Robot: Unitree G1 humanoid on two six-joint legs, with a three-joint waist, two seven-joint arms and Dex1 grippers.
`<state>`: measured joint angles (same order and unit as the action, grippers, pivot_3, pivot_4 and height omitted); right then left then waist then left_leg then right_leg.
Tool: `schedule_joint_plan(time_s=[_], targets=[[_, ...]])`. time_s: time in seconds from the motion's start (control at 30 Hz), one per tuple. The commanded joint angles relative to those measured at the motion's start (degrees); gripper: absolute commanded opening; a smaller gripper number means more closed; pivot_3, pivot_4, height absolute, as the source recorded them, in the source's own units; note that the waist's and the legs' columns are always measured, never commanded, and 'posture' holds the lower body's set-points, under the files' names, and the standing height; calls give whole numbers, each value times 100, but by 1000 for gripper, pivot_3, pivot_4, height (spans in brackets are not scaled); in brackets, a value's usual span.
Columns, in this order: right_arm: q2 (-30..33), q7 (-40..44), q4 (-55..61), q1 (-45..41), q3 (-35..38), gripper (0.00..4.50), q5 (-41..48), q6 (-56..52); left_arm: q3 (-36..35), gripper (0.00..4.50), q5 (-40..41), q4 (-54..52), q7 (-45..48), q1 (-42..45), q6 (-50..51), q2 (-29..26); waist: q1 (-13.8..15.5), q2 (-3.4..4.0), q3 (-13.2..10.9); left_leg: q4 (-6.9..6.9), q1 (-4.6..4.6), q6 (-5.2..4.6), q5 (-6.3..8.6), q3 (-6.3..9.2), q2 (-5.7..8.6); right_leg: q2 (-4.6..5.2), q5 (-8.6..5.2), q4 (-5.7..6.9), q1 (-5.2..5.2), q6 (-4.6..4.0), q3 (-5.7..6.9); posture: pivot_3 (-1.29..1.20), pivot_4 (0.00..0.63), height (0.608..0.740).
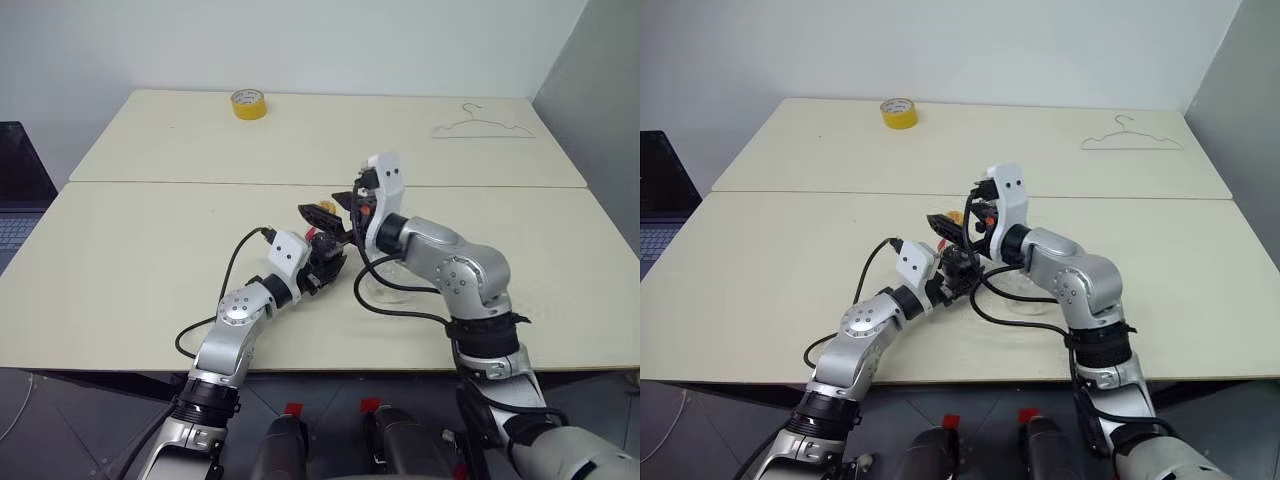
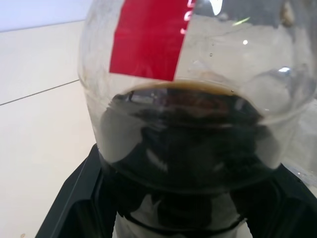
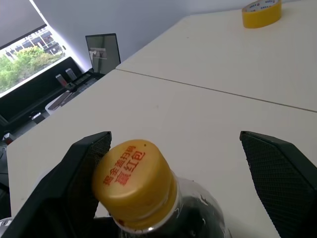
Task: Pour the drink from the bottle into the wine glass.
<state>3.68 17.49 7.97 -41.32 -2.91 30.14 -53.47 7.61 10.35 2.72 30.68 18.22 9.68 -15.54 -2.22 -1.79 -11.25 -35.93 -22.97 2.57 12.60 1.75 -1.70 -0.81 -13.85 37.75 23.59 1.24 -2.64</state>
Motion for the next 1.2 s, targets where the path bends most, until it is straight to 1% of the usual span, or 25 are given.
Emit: schedule_joint_plan(time_s=[0.03, 0.37, 0.4, 0.47, 0.83, 1.03, 1.2], targets=[[111, -8, 360, 19, 205, 4431, 123, -92, 38, 3093, -166, 216, 3, -107, 108, -64, 0, 0, 0, 0, 0, 0, 0, 0, 0, 0, 0, 0, 0, 0, 0, 0, 150, 740], [141, 42, 543, -2, 214, 4431, 227, -132, 57, 3093, -195, 260, 19, -89, 89, -75, 0, 0, 0, 0, 0, 0, 0, 0, 1, 0, 0, 0, 0, 0, 0, 0, 150, 740], [142, 61, 579, -4, 220, 4264, 251, -135, 58, 3093, -197, 257, 18, -91, 91, -77, 0, 0, 0, 0, 0, 0, 0, 0, 1, 0, 0, 0, 0, 0, 0, 0, 150, 740], [152, 98, 648, 4, 228, 3892, 290, -158, 55, 3093, -199, 259, 19, -92, 92, -83, 0, 0, 0, 0, 0, 0, 0, 0, 1, 0, 0, 0, 0, 0, 0, 0, 150, 740], [252, 150, 838, 97, 177, 18, 394, -274, 64, 3093, -201, 261, 30, -104, 97, -98, 0, 0, 0, -1, 0, 0, 0, 1, 1, 0, 0, 0, 0, 0, 0, 0, 150, 740], [343, 171, 778, 53, 195, 18, 291, -150, 62, 3093, -200, 285, 37, -80, 89, -102, 0, 0, 0, -1, 1, 0, 0, 1, 0, 0, 0, 0, 0, 0, 0, 0, 150, 740], [761, 310, 418, -236, 629, 18, 246, 182, -169, 3093, -170, 417, -62, -14, 15, -183, 4, 0, 0, -2, 0, 0, 0, -2, 2, 1, 0, -1, 0, 0, -2, 0, 150, 740]])
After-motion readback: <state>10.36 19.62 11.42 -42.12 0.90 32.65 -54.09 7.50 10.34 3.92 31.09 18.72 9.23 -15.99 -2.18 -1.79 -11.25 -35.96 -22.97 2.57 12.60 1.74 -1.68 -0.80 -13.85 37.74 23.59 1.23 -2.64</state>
